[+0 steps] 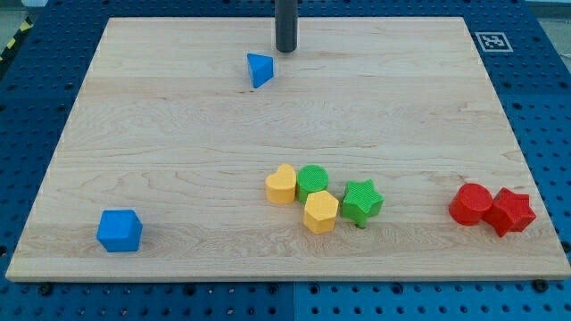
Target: Push the blue triangle towards center left
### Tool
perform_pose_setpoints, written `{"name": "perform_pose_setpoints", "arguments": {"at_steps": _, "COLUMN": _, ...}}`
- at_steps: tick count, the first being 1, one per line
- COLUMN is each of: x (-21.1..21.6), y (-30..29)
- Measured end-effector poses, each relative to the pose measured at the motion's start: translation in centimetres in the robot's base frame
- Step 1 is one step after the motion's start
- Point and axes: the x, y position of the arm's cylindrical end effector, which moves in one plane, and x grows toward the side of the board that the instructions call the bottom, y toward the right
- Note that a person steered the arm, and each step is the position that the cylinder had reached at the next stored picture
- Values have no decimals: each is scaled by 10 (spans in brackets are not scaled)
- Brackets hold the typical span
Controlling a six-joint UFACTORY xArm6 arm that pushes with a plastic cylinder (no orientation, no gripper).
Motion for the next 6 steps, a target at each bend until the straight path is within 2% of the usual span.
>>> {"name": "perform_pose_setpoints", "arguments": {"at_steps": 2, "x": 43, "y": -10}}
{"name": "perform_pose_setpoints", "arguments": {"at_steps": 4, "x": 59, "y": -57}}
{"name": "perform_pose_setpoints", "arguments": {"at_steps": 6, "x": 113, "y": -85}}
